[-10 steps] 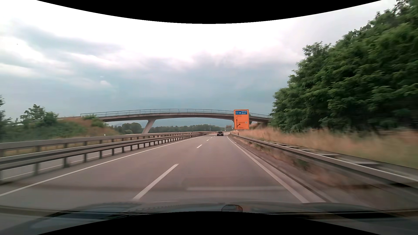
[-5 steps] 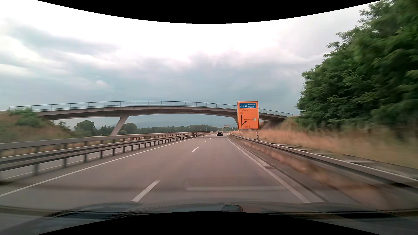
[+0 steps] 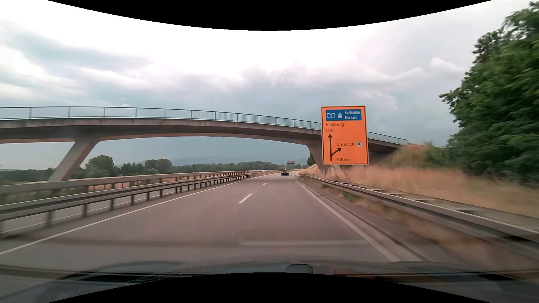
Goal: Follow the waypoints while adhering to traffic rules and regulations
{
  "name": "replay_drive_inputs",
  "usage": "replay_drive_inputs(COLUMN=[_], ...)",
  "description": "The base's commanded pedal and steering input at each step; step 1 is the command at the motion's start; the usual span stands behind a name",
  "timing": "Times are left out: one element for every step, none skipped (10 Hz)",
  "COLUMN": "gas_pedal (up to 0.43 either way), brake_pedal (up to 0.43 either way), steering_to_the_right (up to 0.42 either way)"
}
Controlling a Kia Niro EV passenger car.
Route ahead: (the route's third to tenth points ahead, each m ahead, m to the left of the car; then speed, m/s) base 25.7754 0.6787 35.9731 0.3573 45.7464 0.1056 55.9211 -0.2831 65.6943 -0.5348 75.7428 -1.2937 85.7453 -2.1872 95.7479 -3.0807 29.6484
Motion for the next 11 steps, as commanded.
replay_drive_inputs(gas_pedal=[0.28,0.28,0.28,0.28,0.28,0.28,0.28,0.28,0.28,0.28,0.28], brake_pedal=[0.0,0.0,0.0,0.0,0.0,0.0,0.0,0.0,0.0,0.0,0.0], steering_to_the_right=[0.005,0.005,0.006,0.008,0.009,0.009,0.009,0.008,0.008,0.008,0.007])
